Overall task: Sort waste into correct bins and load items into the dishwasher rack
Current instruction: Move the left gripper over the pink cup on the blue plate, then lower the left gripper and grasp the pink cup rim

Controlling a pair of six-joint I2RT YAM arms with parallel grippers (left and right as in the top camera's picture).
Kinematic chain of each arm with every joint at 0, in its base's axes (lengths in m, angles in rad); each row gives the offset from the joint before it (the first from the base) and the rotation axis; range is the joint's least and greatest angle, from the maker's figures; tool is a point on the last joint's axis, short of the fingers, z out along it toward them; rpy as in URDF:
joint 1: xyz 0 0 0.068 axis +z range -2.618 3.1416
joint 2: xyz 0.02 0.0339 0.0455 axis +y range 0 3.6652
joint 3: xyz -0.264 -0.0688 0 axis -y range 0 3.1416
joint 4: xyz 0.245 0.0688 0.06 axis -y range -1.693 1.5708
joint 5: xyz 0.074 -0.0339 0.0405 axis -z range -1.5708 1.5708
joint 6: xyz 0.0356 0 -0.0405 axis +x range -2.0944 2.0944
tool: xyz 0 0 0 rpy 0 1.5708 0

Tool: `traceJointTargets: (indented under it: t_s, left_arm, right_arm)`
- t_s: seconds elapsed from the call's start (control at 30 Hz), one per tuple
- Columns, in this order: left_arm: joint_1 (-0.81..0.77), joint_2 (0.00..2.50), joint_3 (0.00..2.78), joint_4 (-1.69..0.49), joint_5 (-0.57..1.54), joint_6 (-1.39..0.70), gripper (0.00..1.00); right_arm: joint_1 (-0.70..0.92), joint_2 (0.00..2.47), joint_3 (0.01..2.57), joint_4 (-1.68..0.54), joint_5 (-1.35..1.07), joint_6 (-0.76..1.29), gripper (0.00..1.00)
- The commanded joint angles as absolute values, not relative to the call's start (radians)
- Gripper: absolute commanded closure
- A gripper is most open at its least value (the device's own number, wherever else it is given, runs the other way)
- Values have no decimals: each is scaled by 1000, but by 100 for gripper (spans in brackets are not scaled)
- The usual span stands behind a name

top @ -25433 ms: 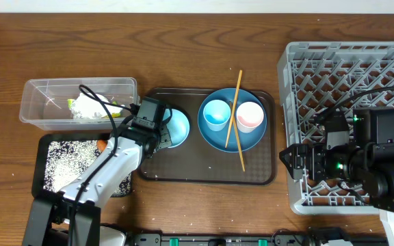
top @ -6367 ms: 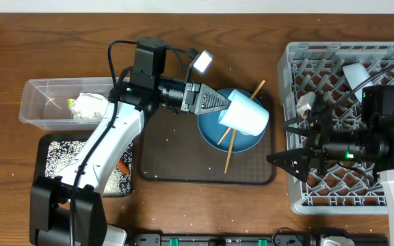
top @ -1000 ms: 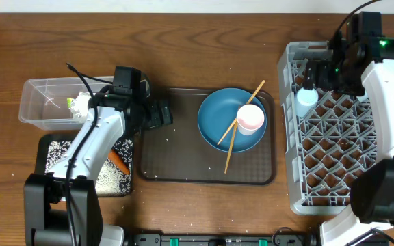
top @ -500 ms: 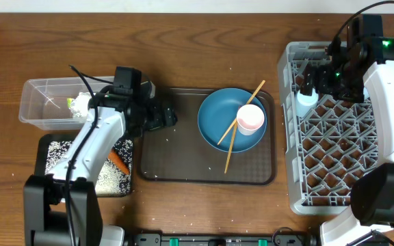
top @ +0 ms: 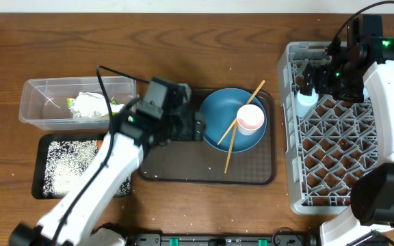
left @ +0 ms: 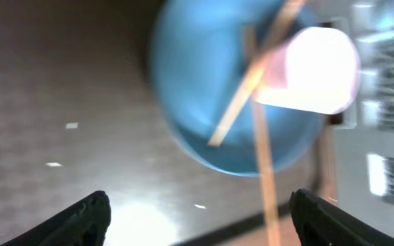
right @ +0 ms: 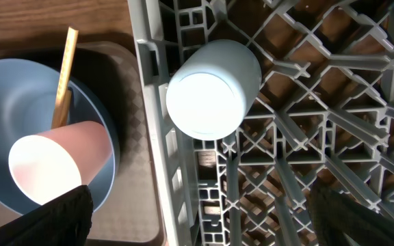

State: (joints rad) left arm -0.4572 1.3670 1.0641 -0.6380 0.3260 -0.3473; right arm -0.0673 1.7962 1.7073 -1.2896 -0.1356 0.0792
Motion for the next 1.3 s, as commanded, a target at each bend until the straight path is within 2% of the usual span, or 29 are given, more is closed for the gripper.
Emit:
traceJointTargets:
  t_s: [0.0,0.17,0.33,0.53,0.9,1.07,1.27]
  left_arm:
    - [-526,1306,1063,-602,309,-405,1]
    - [-564,1261,1063,-468,357,-415,0]
    - [-610,1290,1063,-343,329,-538,14]
    - [-692,1393,1086,-284,181,-571,14]
    - [-725,1612,1086,-160,145,-587,16]
    - [-726,1680,1086,-147,145,-601,27]
    - [-726,1742,1086,-126,145,-604,33]
  right_arm:
    - [-71,1774,1729,-1291,-142,70,1]
    - [-71,1774,1729,-1291,-142,70,1]
    - [-71,1774,1729,-1291,-142,70,1]
    - [-71,1774,1729,-1291,-142,70,1]
    - [-71,1774,1729,-1291,-142,70,1]
    - [-71,1774,1729,-1291,-142,70,1]
    - [-71,1774,1729,-1291,-142,70,1]
